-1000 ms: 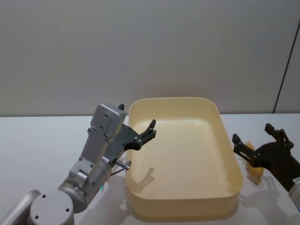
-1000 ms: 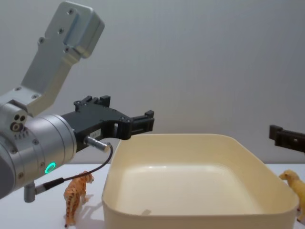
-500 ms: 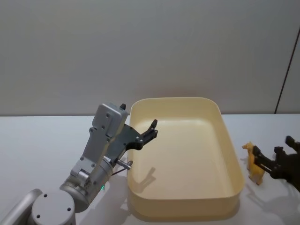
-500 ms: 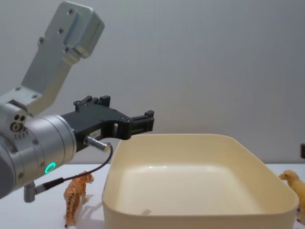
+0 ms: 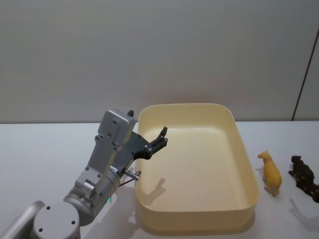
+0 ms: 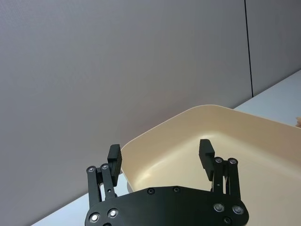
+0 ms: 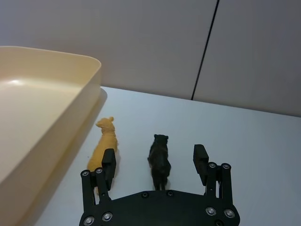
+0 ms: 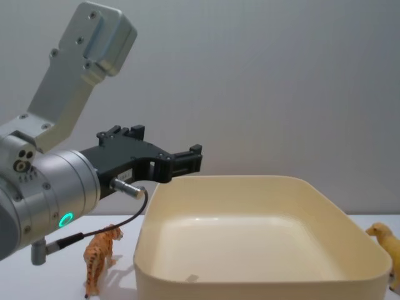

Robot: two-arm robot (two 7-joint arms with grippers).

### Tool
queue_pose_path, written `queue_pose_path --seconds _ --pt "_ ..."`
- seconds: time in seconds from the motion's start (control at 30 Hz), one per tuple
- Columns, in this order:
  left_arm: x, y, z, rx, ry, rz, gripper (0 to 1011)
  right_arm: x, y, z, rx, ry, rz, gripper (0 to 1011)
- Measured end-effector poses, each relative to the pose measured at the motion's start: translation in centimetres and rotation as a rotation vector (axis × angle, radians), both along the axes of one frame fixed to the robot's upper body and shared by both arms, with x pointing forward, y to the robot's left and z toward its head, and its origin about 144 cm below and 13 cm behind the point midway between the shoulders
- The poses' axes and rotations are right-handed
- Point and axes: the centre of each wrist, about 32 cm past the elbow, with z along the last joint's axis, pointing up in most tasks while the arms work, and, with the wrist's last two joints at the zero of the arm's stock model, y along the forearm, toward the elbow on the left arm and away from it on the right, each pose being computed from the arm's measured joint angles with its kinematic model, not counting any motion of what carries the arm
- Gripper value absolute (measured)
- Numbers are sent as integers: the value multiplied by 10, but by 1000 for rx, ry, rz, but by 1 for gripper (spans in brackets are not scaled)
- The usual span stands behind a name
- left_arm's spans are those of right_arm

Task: Pick up the toy alternately with two hands and place it into the central storage box.

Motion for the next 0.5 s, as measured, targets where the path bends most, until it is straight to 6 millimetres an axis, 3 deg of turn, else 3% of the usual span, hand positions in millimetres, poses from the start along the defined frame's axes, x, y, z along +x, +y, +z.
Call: queue_pose_path --seconds 0.5 --pt "0 0 0 0 0 0 1000 8 -8 -12 -33 64 -53 1003"
